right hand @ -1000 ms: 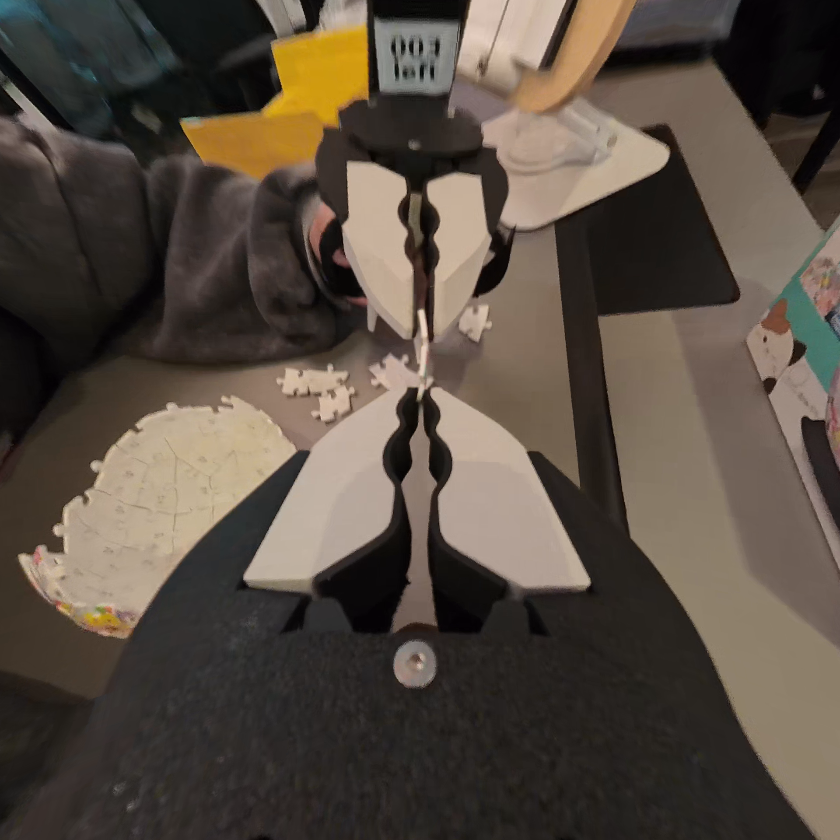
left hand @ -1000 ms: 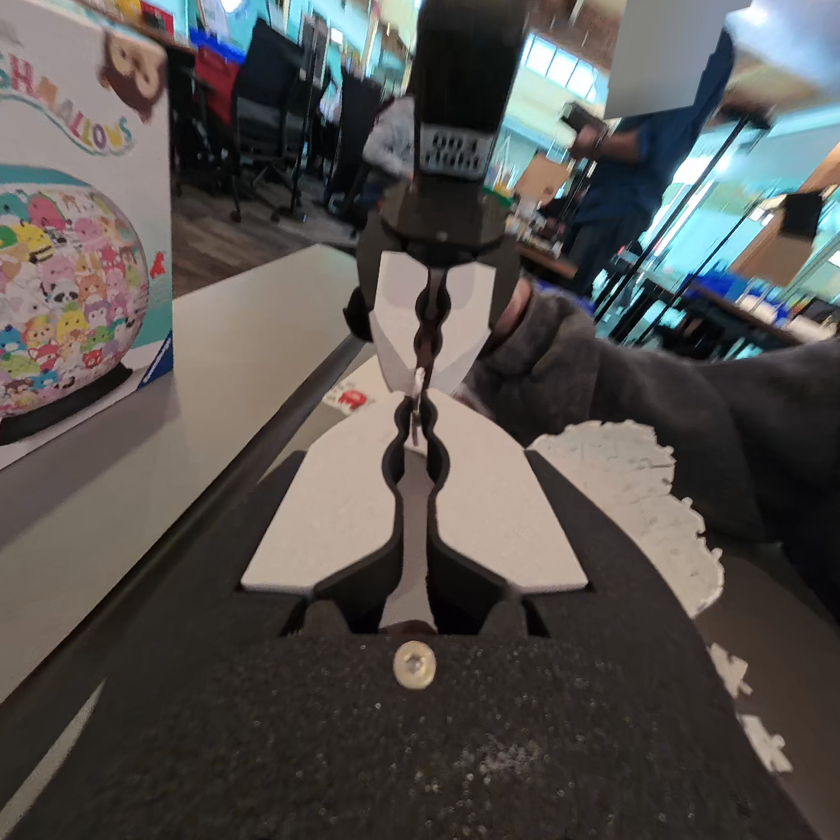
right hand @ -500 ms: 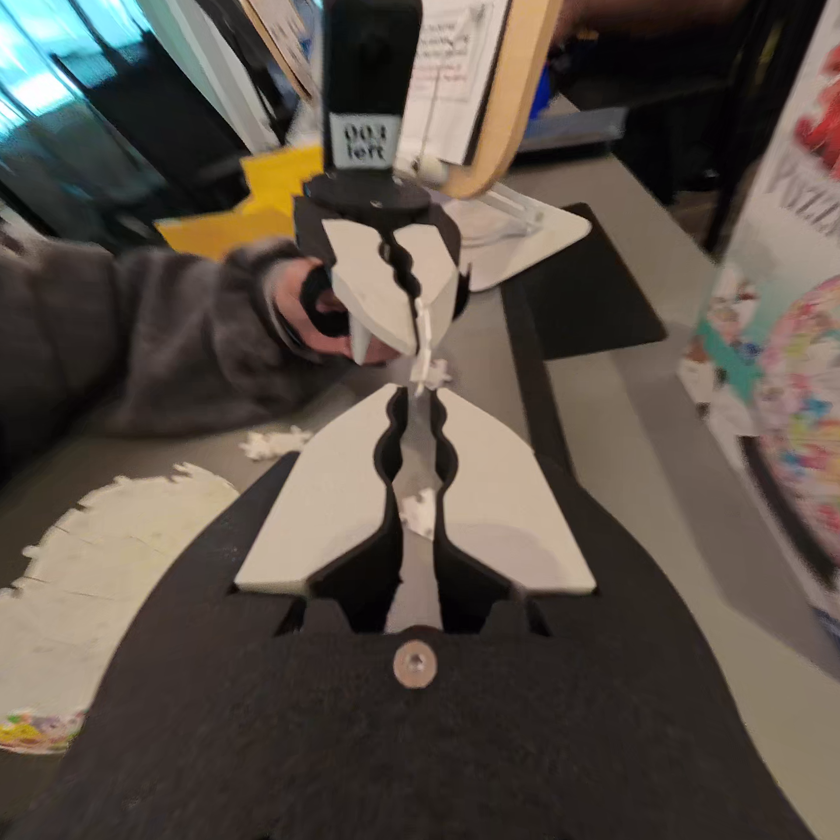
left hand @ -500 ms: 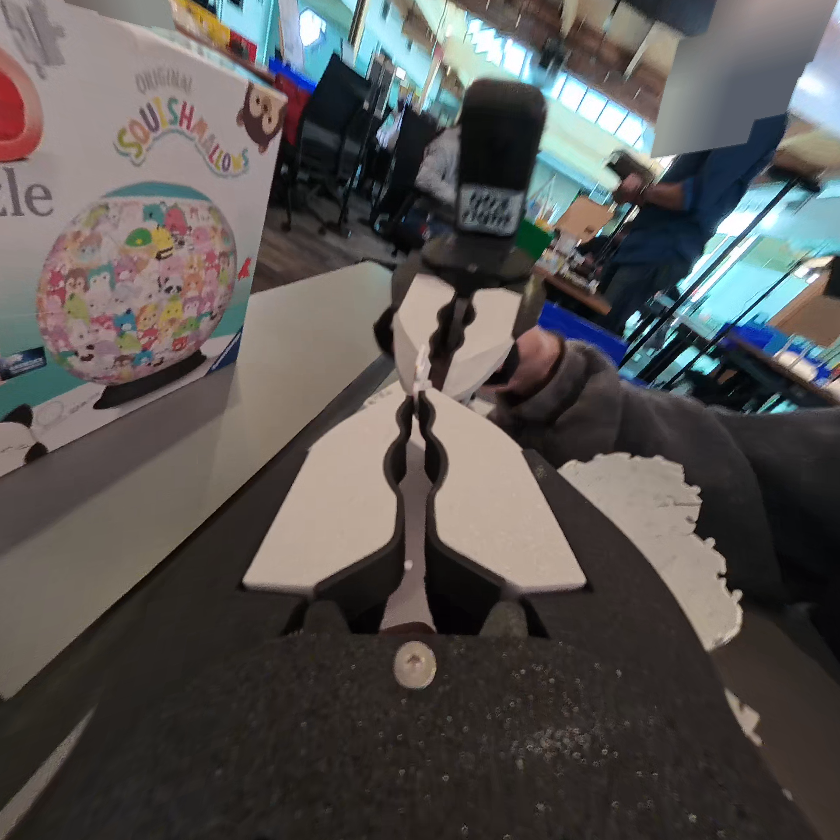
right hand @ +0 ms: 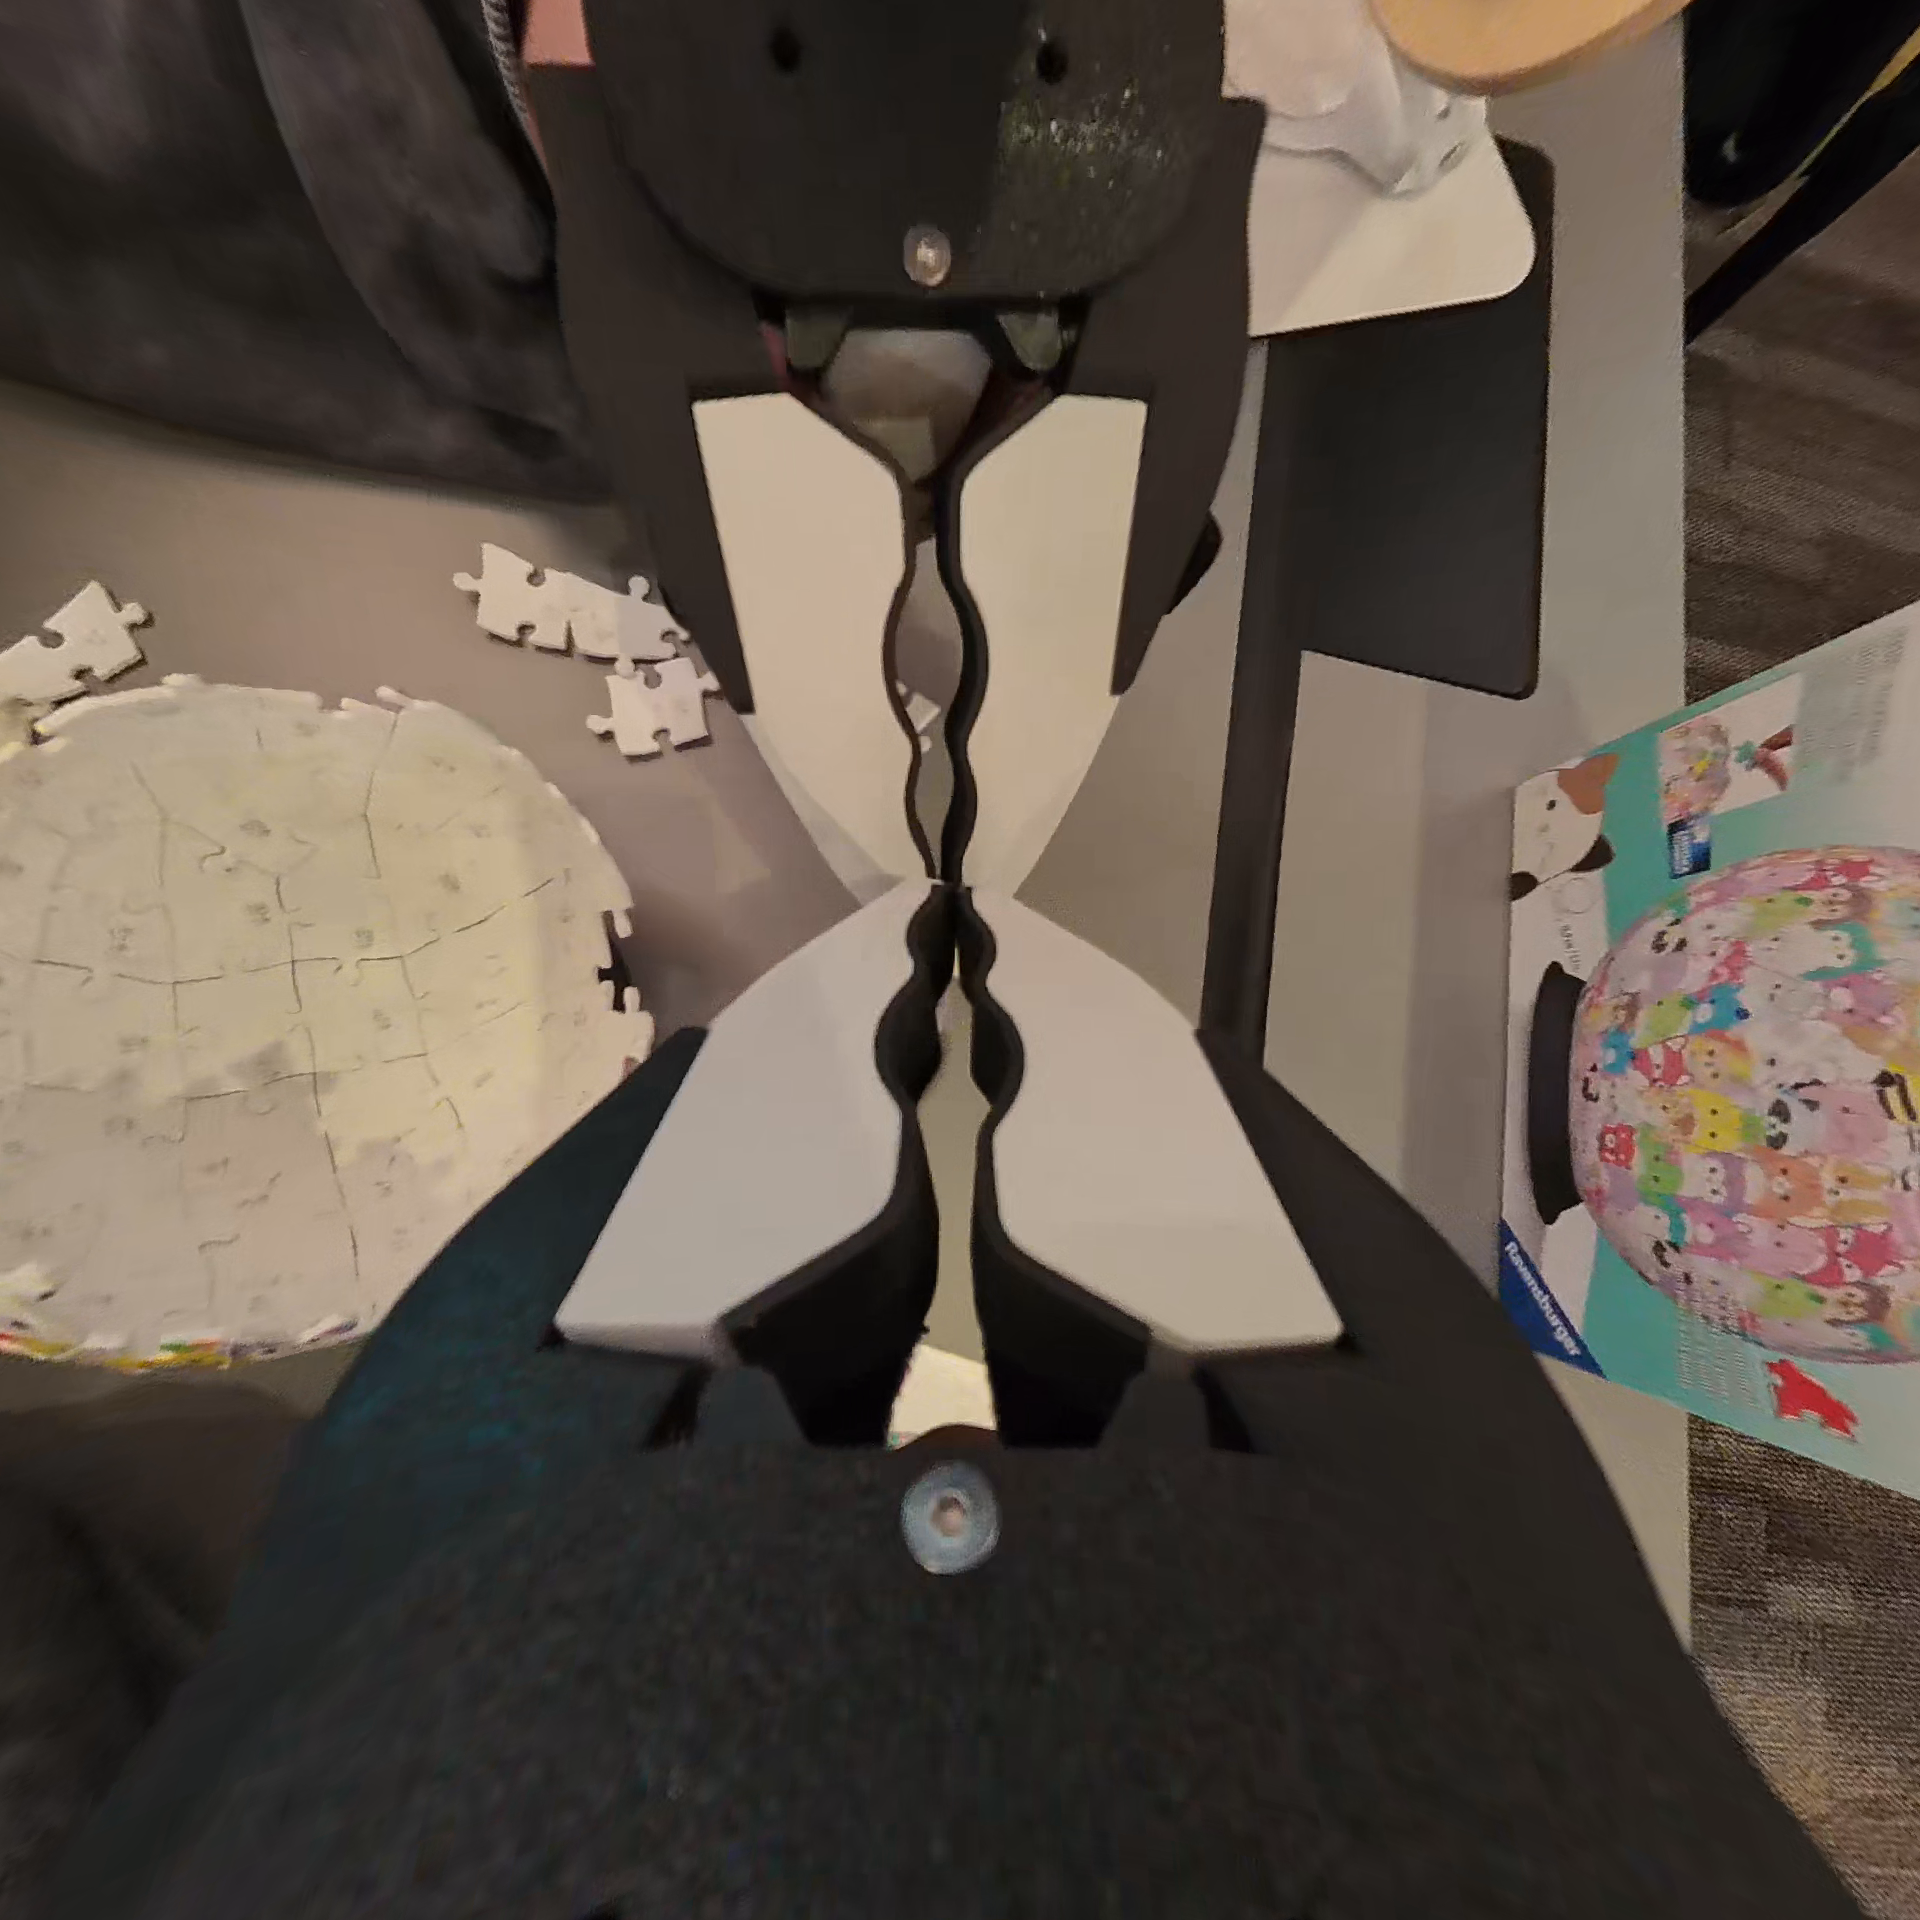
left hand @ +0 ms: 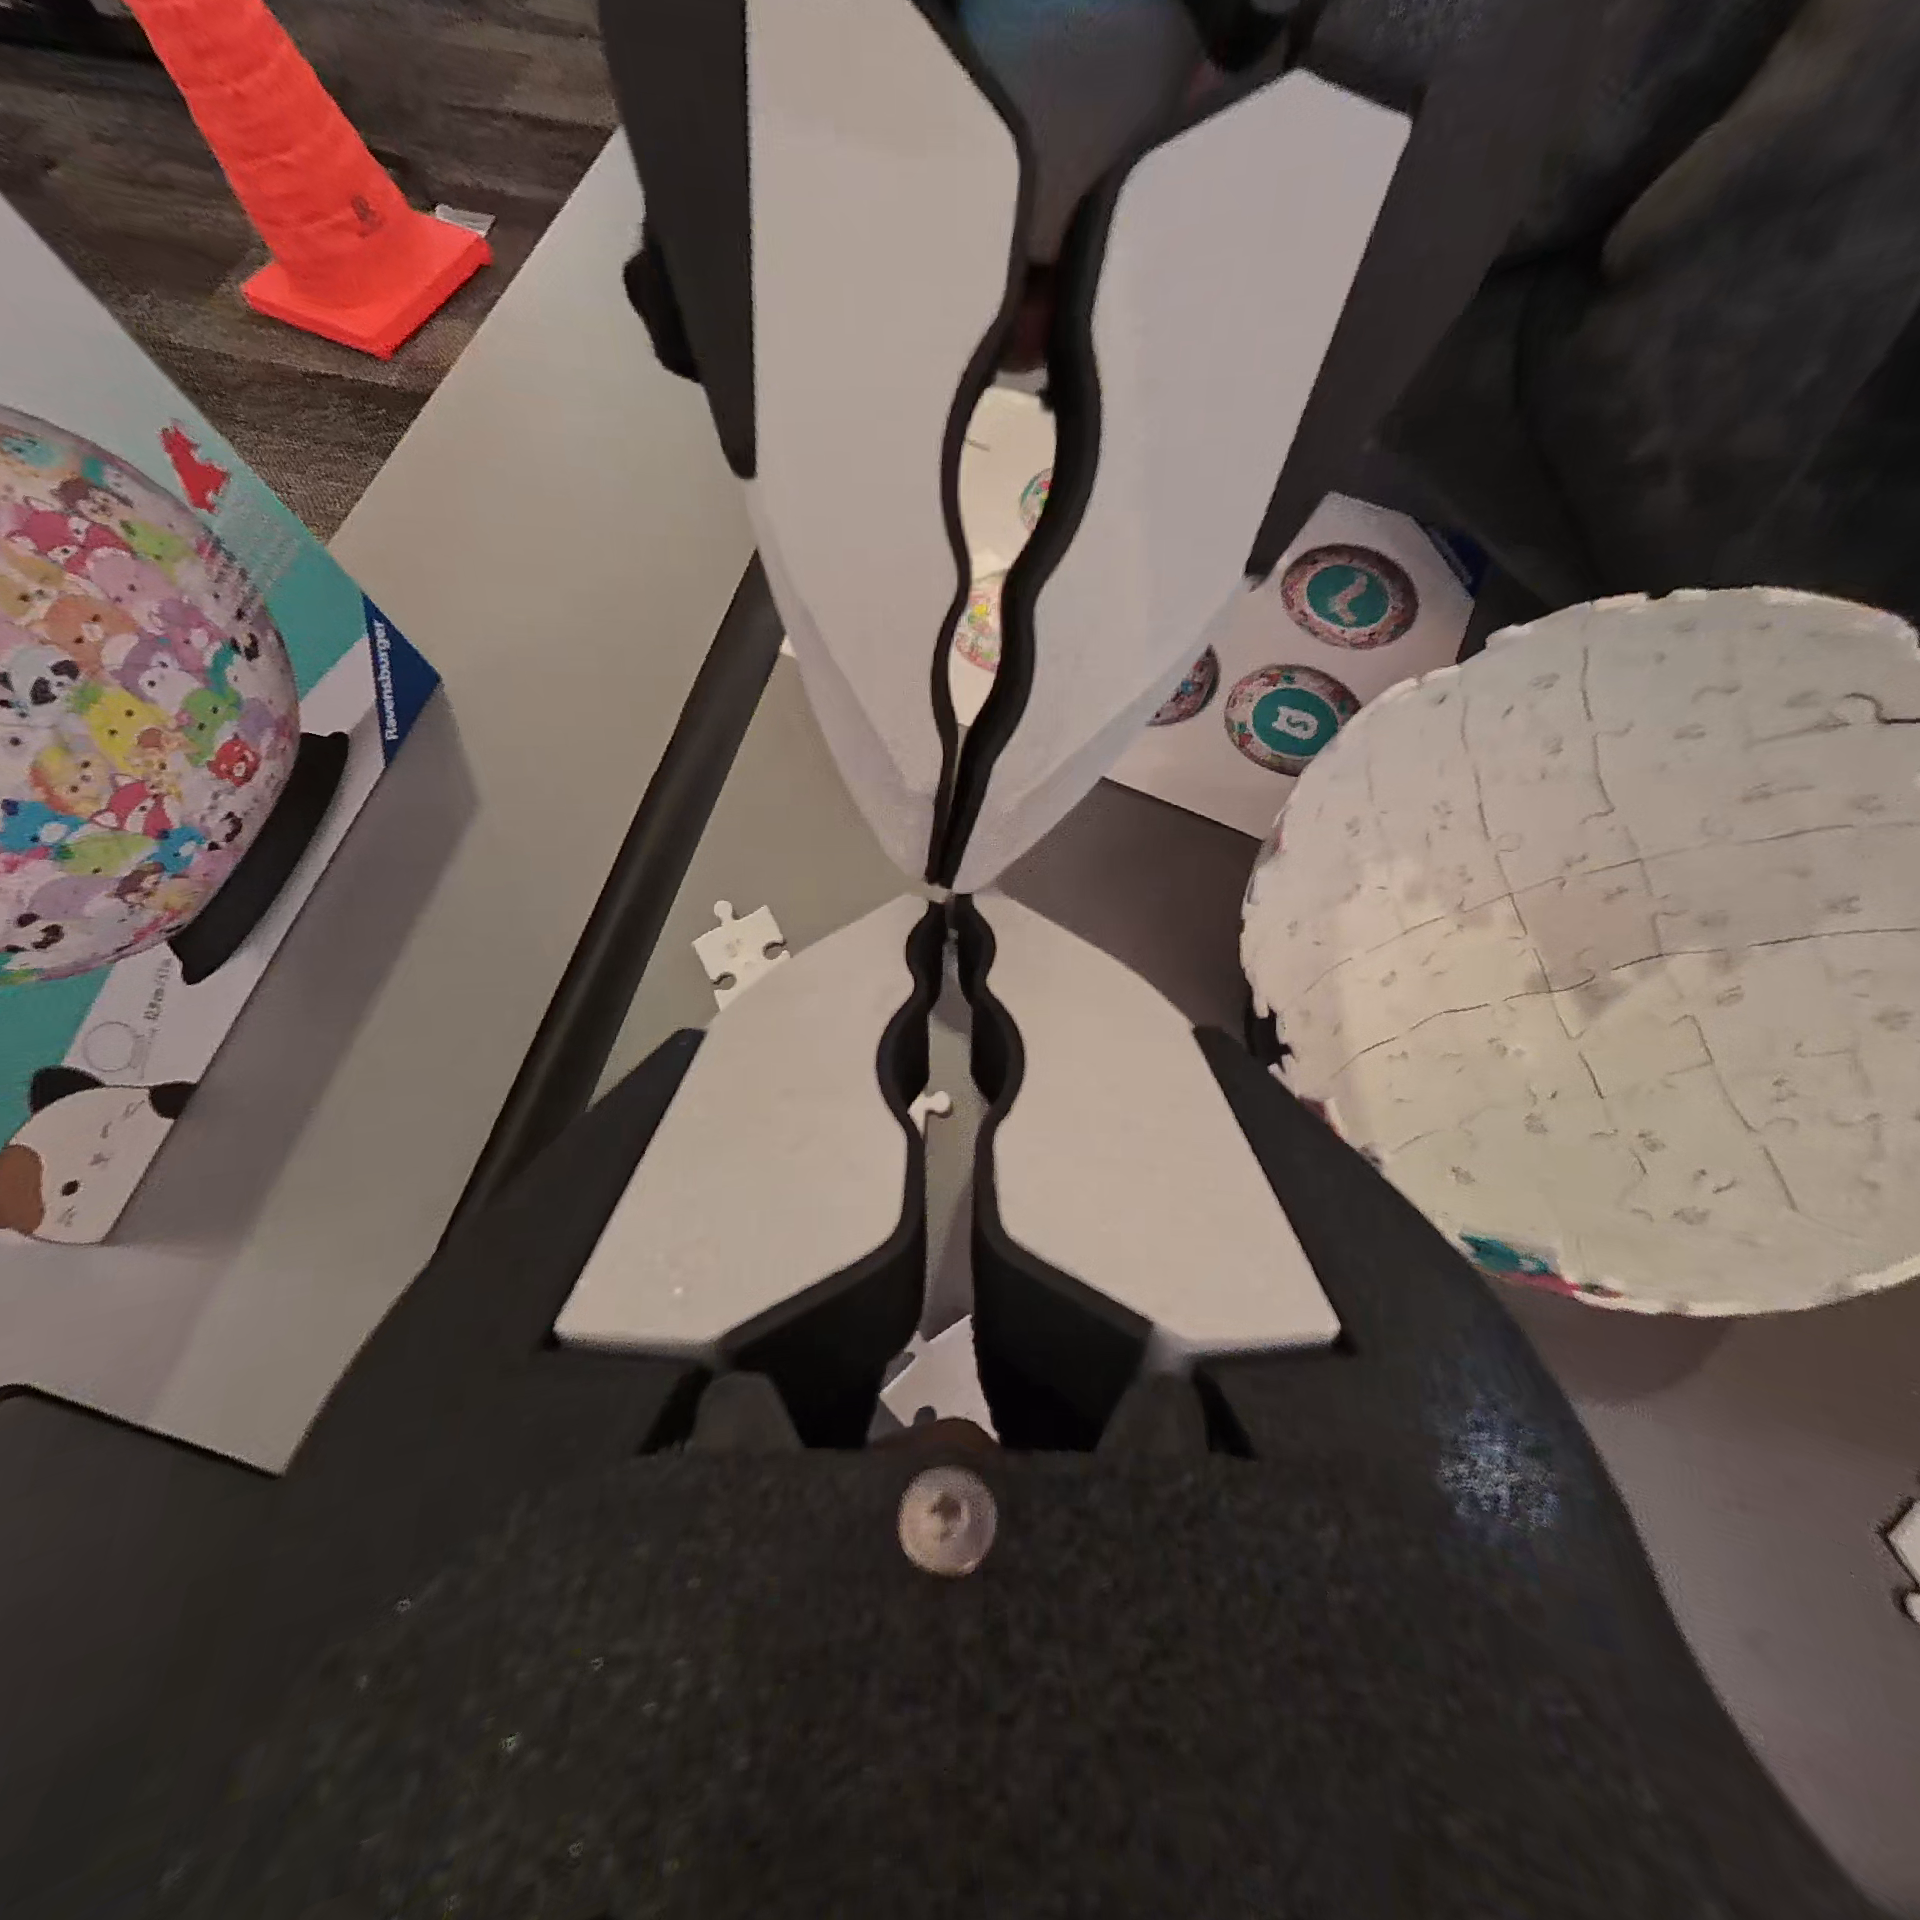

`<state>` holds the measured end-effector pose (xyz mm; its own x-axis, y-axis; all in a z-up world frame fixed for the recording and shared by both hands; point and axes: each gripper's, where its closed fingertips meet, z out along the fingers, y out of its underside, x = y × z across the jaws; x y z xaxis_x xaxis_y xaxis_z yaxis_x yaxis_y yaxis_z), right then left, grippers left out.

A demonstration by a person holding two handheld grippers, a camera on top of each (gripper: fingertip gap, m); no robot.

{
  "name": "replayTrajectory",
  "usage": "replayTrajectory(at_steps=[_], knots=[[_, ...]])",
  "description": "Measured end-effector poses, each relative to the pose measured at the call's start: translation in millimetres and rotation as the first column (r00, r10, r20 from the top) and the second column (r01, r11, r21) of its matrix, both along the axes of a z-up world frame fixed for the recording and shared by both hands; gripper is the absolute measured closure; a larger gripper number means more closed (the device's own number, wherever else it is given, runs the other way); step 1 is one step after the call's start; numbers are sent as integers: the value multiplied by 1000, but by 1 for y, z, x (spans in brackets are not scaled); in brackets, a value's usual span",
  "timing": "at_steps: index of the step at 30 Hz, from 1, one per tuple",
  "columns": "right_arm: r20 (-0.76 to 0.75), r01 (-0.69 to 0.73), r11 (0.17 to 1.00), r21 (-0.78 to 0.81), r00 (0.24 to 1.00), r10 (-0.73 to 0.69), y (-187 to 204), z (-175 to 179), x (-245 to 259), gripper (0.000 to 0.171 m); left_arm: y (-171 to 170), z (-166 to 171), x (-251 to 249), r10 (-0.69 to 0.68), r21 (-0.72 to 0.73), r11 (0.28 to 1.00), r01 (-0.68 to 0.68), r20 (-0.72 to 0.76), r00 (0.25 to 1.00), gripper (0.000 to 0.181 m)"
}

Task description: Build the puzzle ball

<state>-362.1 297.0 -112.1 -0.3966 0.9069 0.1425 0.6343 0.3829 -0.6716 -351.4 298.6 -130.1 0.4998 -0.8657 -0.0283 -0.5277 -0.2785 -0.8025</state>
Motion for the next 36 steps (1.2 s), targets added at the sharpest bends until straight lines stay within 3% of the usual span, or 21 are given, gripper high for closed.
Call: replayTrajectory(at_steps=[10, 13, 17, 20, 24, 26, 29, 36], knots=[[-31, 21, 998, -54, 999, -22, 7, 8, 9, 171, 3, 6, -7, 14, 12, 1000, -14, 22, 1000, 179], [-39, 10, 998, -67, 999, -12, 1, 9, 3, 154, 3, 2, -5, 7, 10, 1000, -7, 11, 1000, 179], [39, 15, 1000, 12, 999, -15, 6, -9, 5, 169, 3, 2, -3, 10, 15, 1000, -10, 5, 1000, 179], [24, 14, 1000, -5, 1000, -14, 6, -3, 4, 169, 3, 7, -3, 8, 32, 999, -9, 43, 999, 179], [-94, -3, 996, -94, 996, -6, 6, 18, 4, 169, 1, 8, -3, -22, -1, 1000, 22, 111, 994, 157], [-144, -29, 990, -137, 990, 9, 3, 24, 3, 169, 0, 9, 2, -37, 18, 999, 35, 148, 988, 159], [-159, -44, 985, -168, 987, 17, 3, 21, 0, 169, 3, 11, 5, -21, 50, 999, 12, 186, 982, 176], [-61, -31, 997, 64, 998, 35, 4, 11, 5, 165, 10, -8, 2, 46, 6, 999, -47, 91, 995, 179]])
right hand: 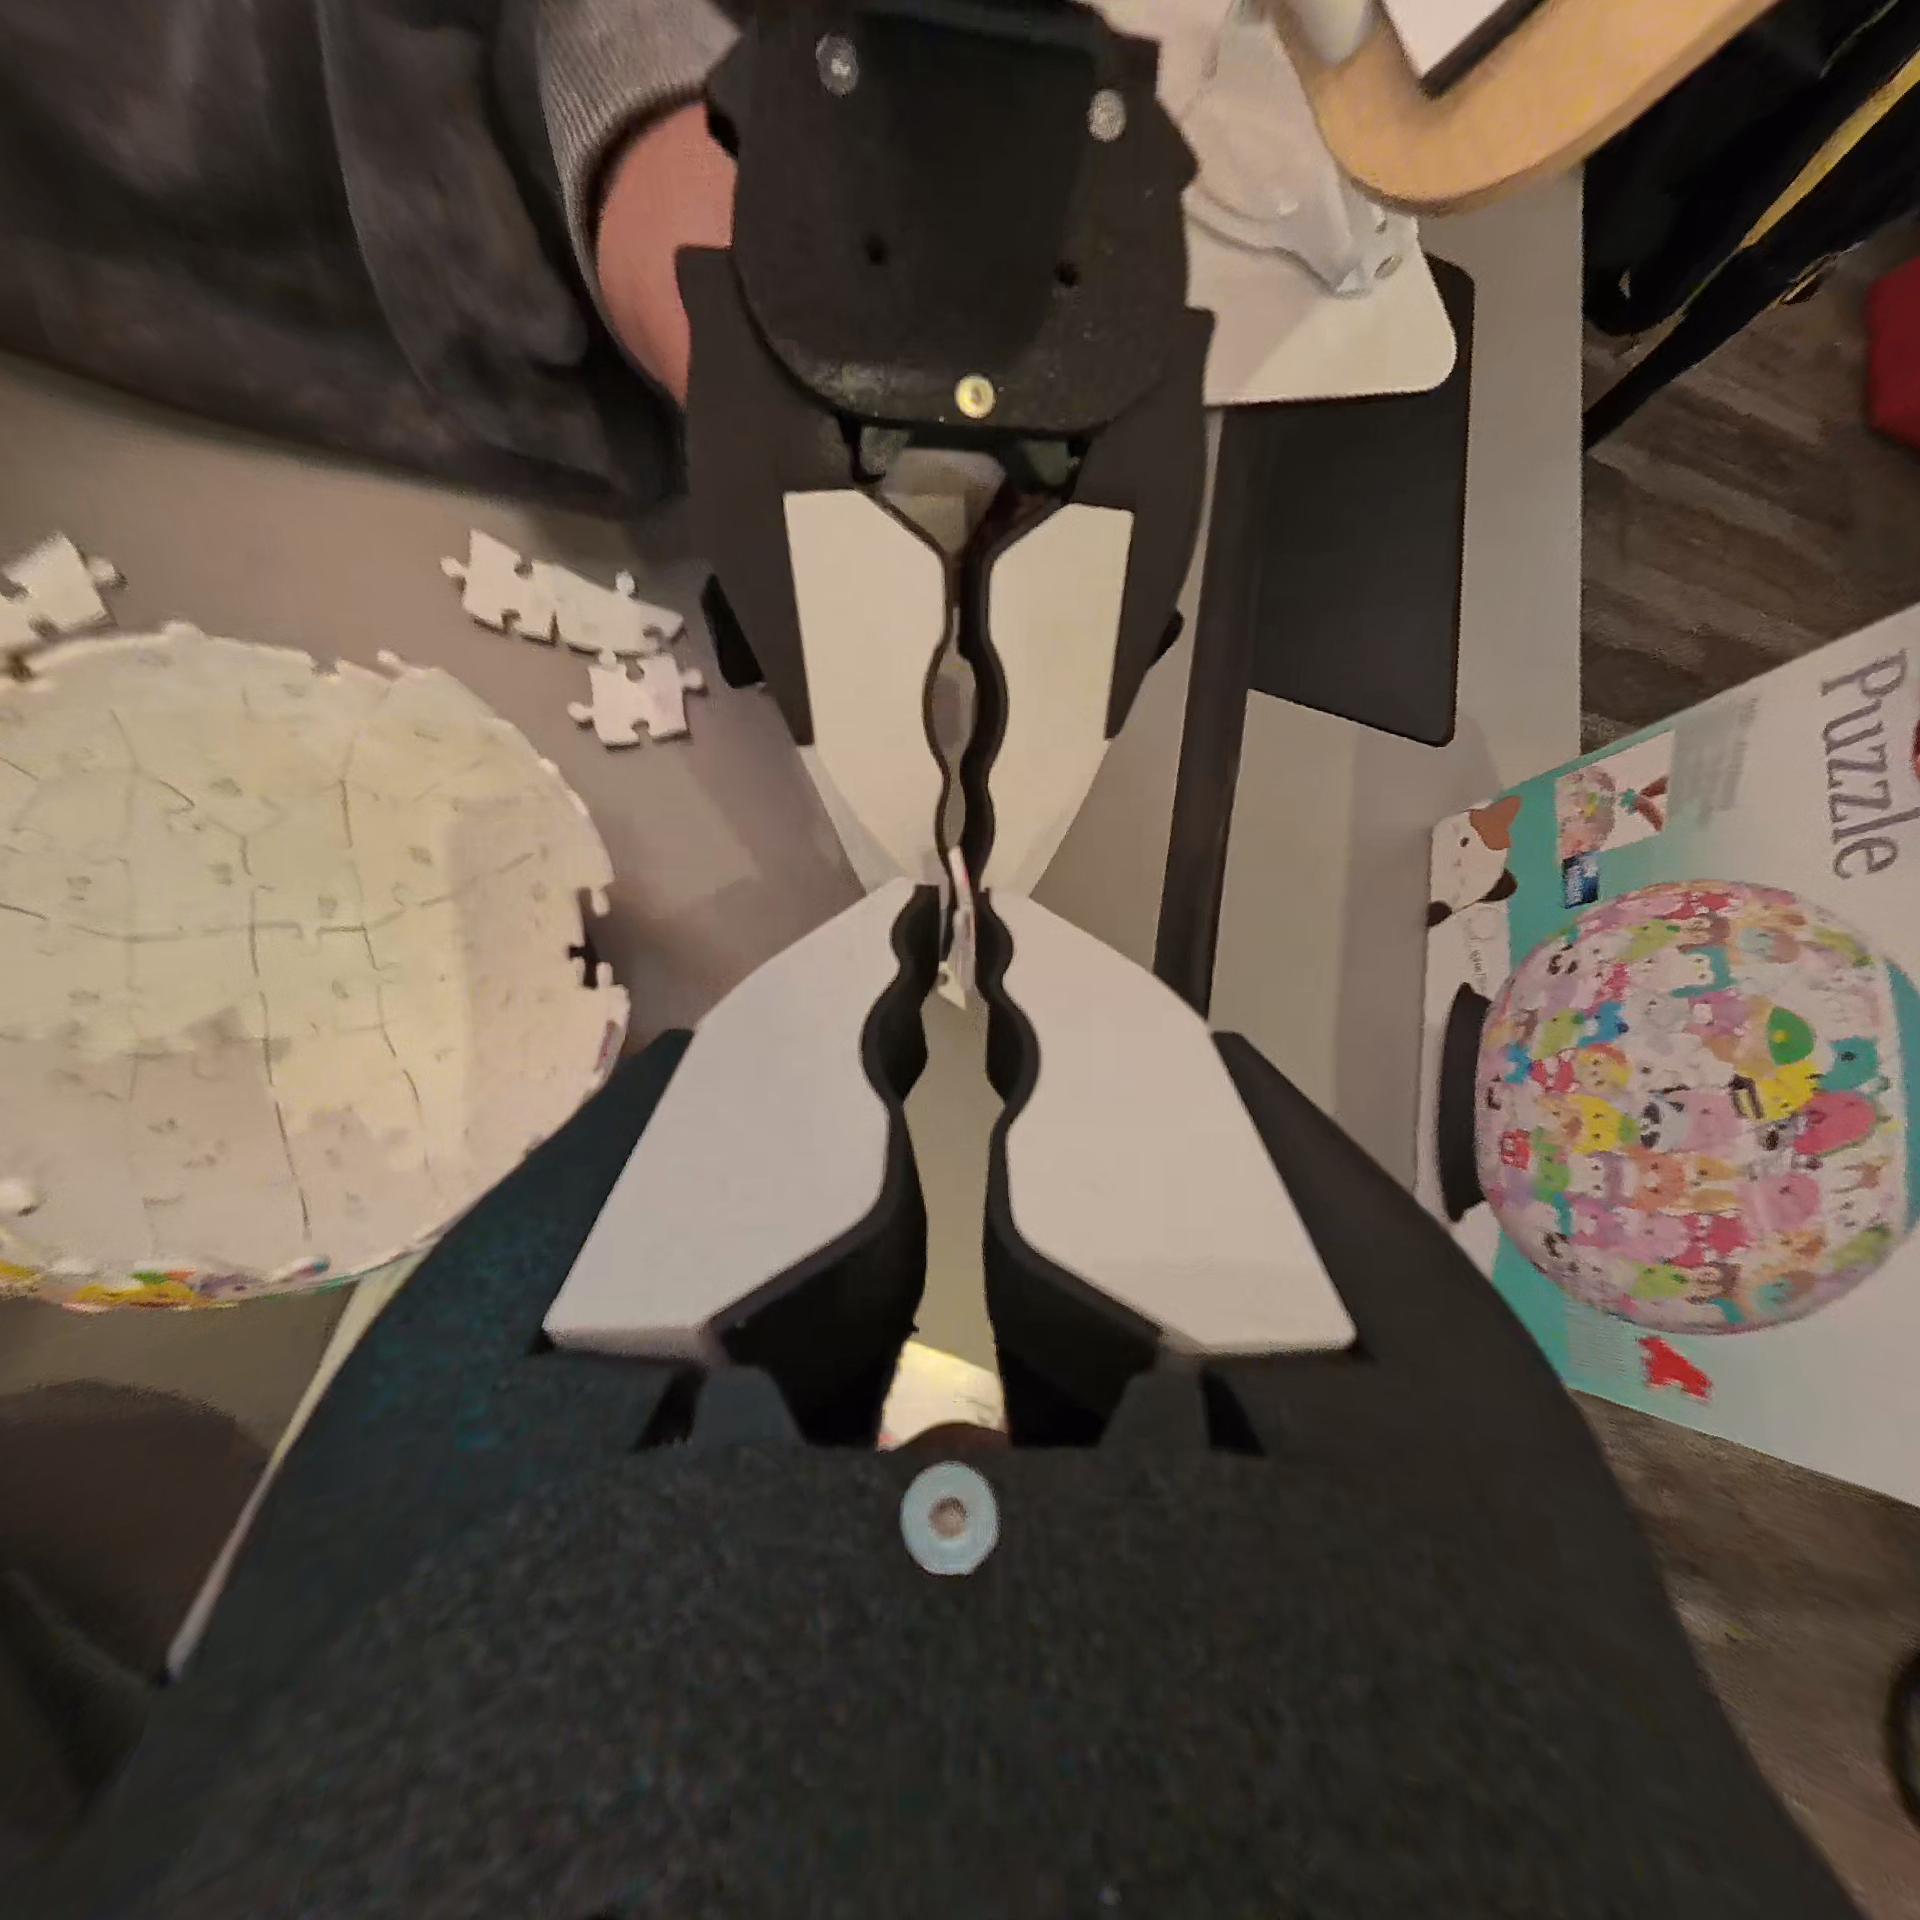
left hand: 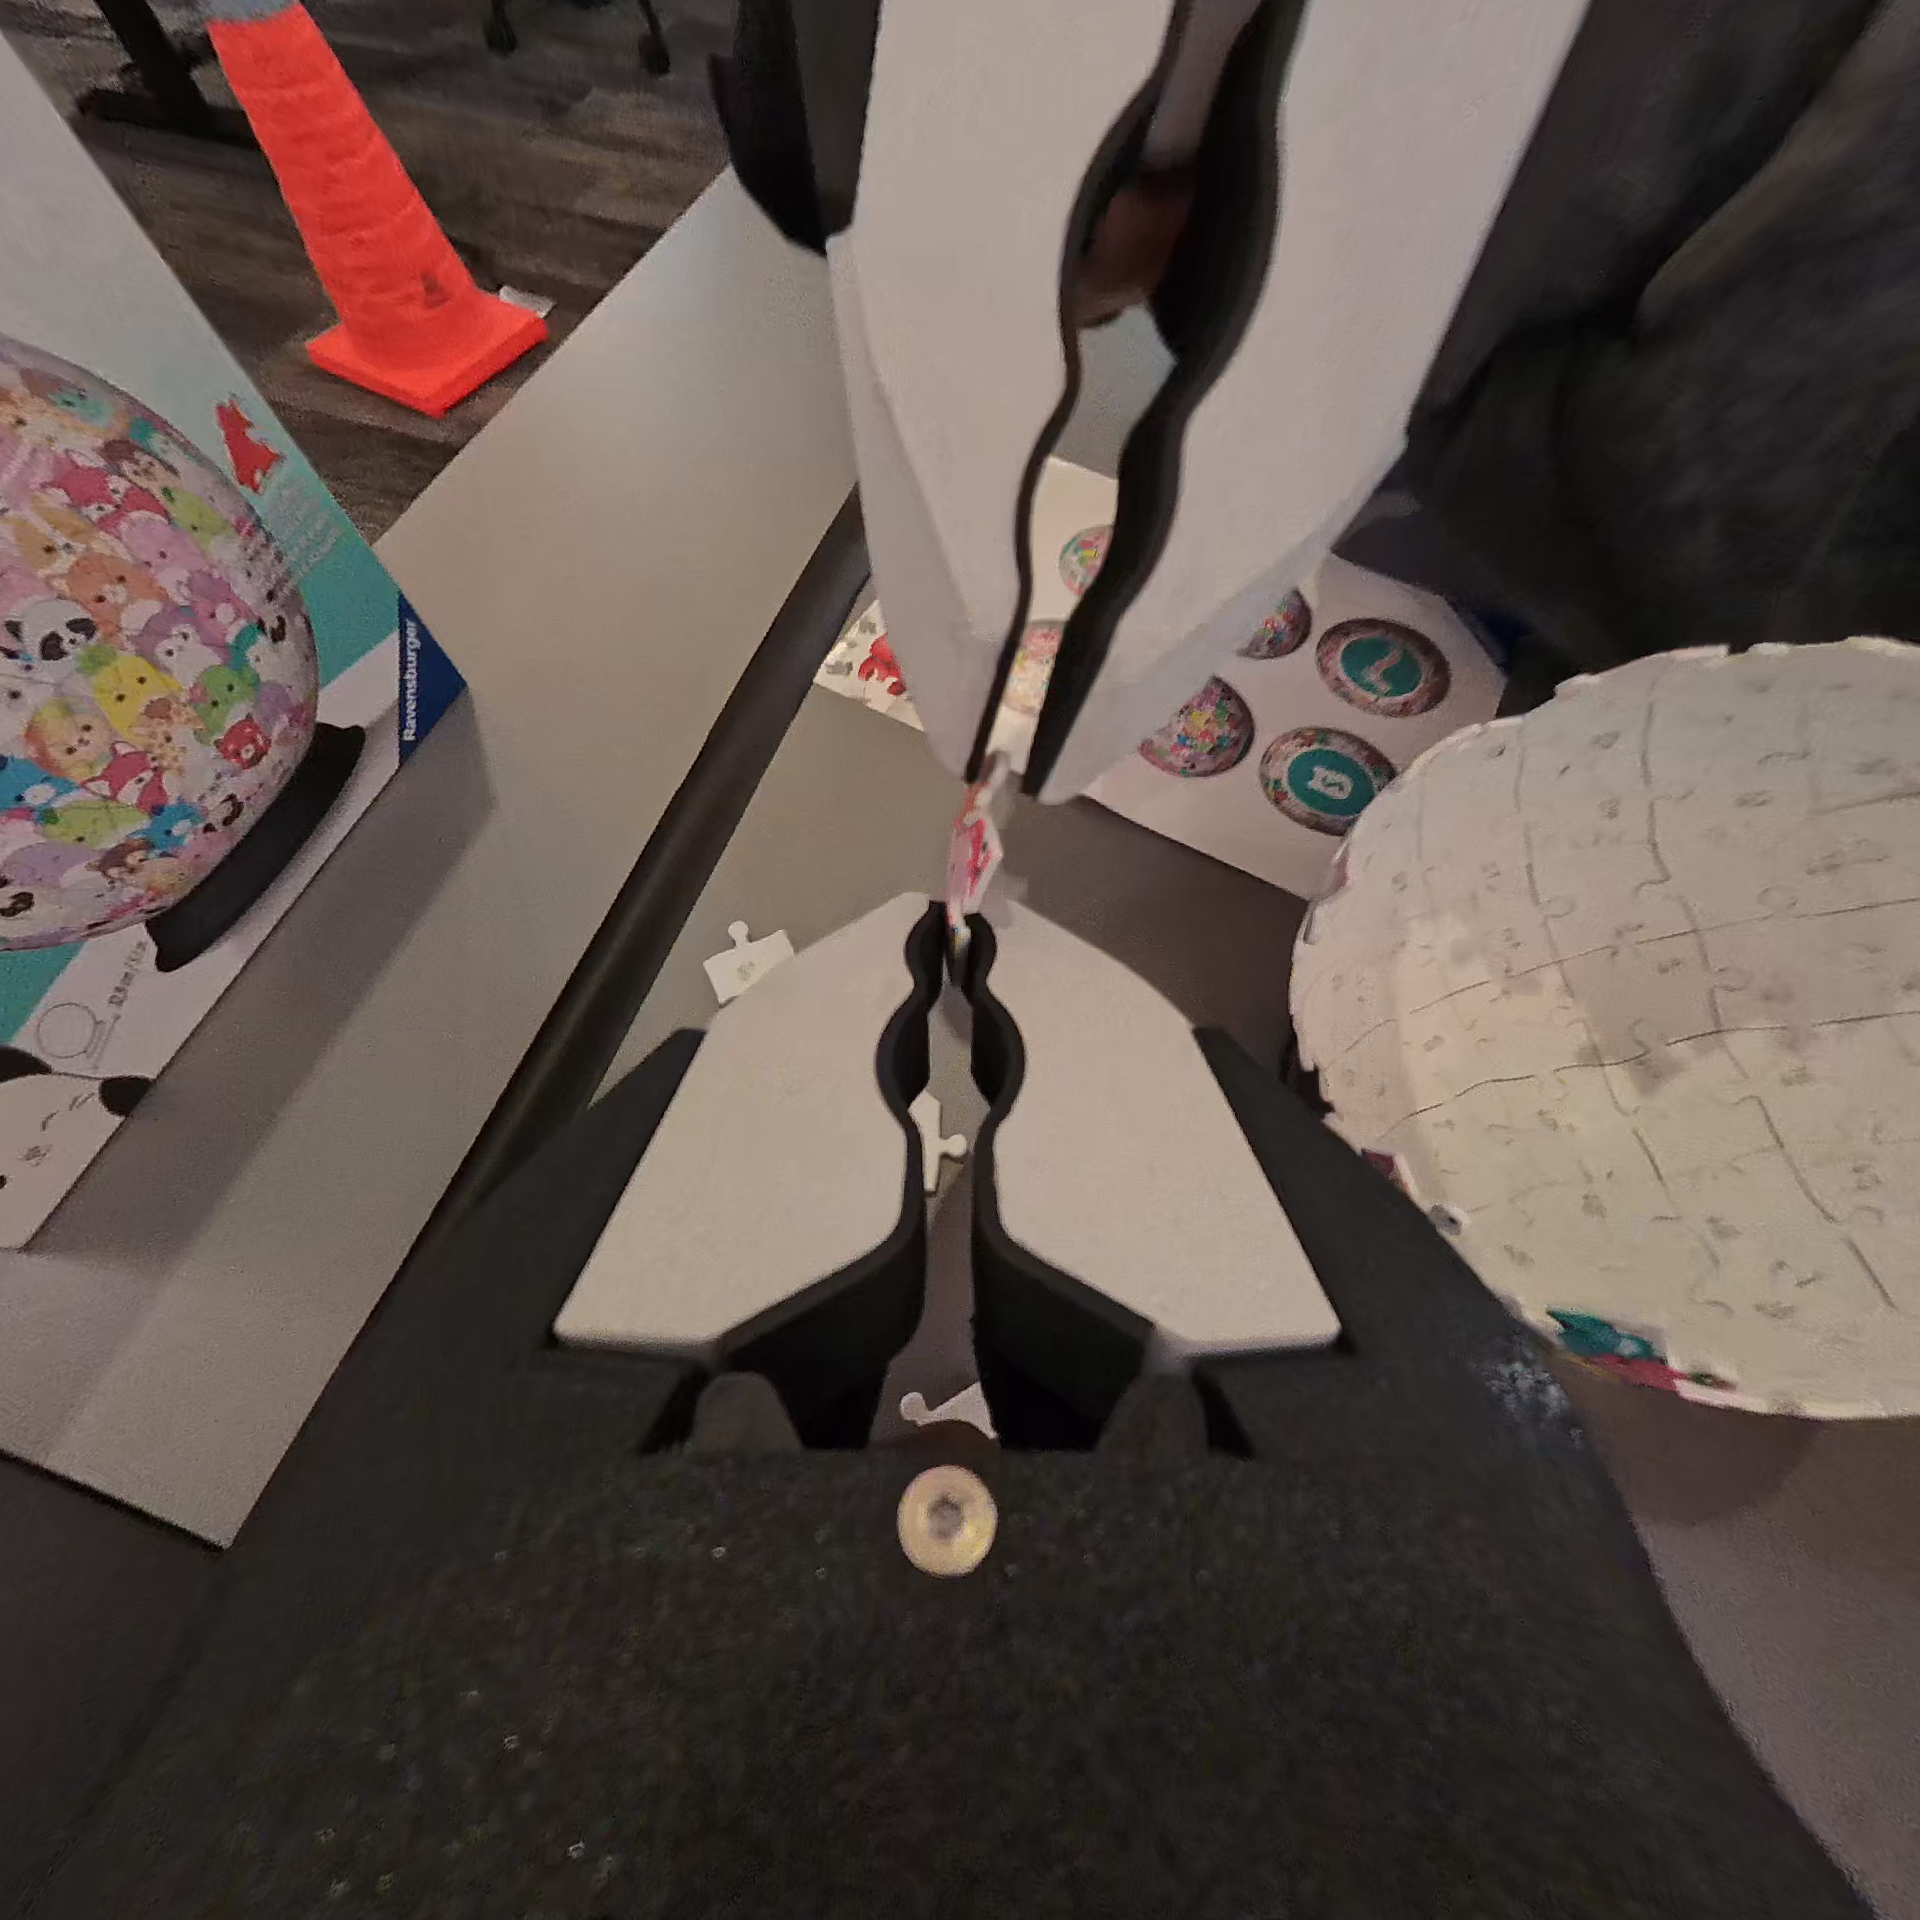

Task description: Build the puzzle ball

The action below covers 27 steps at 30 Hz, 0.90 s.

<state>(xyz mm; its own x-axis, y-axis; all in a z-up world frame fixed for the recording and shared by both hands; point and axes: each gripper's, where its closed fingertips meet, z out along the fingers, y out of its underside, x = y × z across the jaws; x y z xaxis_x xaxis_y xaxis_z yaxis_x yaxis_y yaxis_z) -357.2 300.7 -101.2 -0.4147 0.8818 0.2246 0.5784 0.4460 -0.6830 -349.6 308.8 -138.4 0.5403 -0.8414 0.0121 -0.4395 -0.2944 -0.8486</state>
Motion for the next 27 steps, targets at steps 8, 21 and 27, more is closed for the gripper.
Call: replayTrajectory(at_steps=[8, 21, 27], knots=[[144, 0, 980, 199, 989, -29, -4, -14, 5, 164, -4, -5, 8, -6, 5, 1000, 6, -49, 999, 179], [223, -12, 933, 361, 972, -73, -5, -14, 10, 169, -6, -10, 11, -13, 10, 1000, 15, -95, 995, 179], [252, -28, 918, 394, 965, -78, -7, -11, 12, 169, -8, -7, 13, -29, 28, 999, 31, -70, 997, 179]])
